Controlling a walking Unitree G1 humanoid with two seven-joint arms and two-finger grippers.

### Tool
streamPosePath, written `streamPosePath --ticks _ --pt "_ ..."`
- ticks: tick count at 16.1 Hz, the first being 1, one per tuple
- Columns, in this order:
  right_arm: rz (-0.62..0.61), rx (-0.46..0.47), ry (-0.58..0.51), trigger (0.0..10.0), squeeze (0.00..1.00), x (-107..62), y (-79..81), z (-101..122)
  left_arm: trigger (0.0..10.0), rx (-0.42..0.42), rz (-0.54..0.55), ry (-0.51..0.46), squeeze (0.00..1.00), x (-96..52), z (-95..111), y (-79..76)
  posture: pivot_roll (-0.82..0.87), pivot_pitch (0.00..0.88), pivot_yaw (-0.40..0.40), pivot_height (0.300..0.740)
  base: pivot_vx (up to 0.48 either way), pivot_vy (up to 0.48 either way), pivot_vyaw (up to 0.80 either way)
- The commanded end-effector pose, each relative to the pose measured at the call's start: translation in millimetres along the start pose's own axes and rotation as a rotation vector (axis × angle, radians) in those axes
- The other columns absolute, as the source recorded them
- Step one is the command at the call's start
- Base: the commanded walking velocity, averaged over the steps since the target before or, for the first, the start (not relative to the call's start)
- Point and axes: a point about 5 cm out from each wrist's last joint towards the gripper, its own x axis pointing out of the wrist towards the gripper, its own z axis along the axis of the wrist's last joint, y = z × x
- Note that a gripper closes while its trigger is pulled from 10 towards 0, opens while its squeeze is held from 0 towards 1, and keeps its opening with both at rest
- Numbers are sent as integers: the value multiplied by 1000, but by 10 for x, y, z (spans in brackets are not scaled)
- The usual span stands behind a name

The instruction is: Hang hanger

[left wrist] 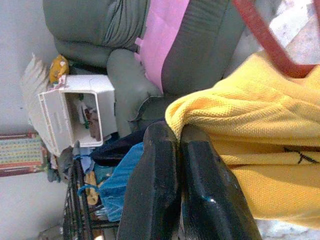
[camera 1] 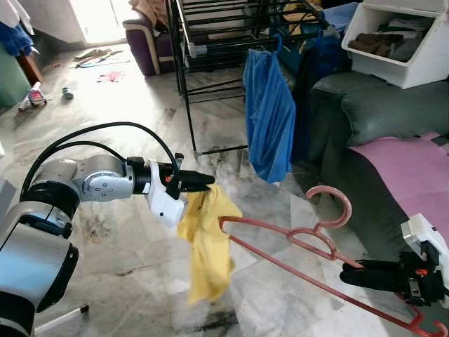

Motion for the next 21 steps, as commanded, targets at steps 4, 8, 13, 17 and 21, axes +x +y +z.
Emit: streamPosePath --ticks 4,8,13,17,21 --pt "51 -14 -27 10000 0 187 59 9 10000 63 66 48 0 -45 -68 180 -24 35 64 740 0 0 0" --pt "-69 1 -113 10000 0 491 -120 -51 10000 -29 241 43 0 -7 -68 333 -14 36 71 740 0 0 0" --pt "-267 -24 -165 10000 0 719 -317 -102 10000 -79 418 28 0 -52 -72 515 -2 34 70 740 0 0 0" --pt "-332 -57 -147 10000 0 758 -375 -160 10000 -162 422 93 0 -123 -155 473 -1 37 67 740 0 0 0" --pt "-275 -103 -140 10000 0 742 -276 -116 10000 -234 434 138 0 -110 -217 485 -11 37 64 740 0 0 0"
